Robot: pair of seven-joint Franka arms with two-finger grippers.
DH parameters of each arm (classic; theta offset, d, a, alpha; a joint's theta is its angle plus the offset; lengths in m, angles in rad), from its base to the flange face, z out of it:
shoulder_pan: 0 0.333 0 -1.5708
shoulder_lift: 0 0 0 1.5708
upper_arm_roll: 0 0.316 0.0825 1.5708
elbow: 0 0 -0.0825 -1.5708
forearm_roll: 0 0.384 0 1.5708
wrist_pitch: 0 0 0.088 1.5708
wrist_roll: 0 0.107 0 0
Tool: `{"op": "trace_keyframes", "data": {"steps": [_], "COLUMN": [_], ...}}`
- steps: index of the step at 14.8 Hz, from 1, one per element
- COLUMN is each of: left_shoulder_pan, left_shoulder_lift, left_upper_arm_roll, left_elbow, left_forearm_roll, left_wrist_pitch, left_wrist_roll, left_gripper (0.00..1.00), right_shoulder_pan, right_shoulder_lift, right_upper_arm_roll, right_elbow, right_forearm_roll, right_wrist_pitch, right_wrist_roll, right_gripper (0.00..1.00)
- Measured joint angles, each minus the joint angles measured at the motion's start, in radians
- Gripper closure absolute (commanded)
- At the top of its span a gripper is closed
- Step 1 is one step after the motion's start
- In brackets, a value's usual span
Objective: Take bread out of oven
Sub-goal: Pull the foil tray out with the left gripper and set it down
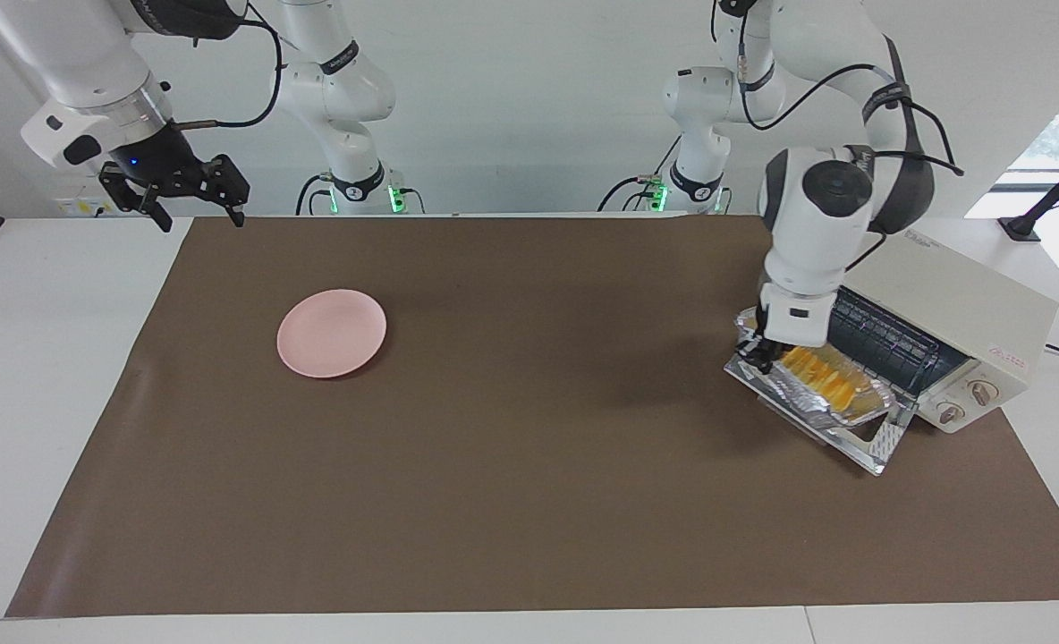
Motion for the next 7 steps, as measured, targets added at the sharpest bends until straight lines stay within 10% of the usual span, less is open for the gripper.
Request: {"op": "trace_keyframes", "data": {"steps": [7], "left_shoulder_pan": [-0.108], "left_shoulder_lift": [0.132], "left_upper_arm_roll": [0.002], "left_elbow": [-0.011], "left_forearm_roll": [0.0], "left_wrist_pitch": [0.109], "left_wrist_roll": [-0.023], "left_gripper": [0.95], "right_shoulder_pan": [0.0], "right_shoulder_lift": [0.0], "right_upper_arm_roll": [0.0], "right_elbow": [0.0], "right_forearm_roll": [0.0], "right_wrist_pitch": [0.0], "right_wrist_roll": [0.0], "right_gripper": [0.0]}}
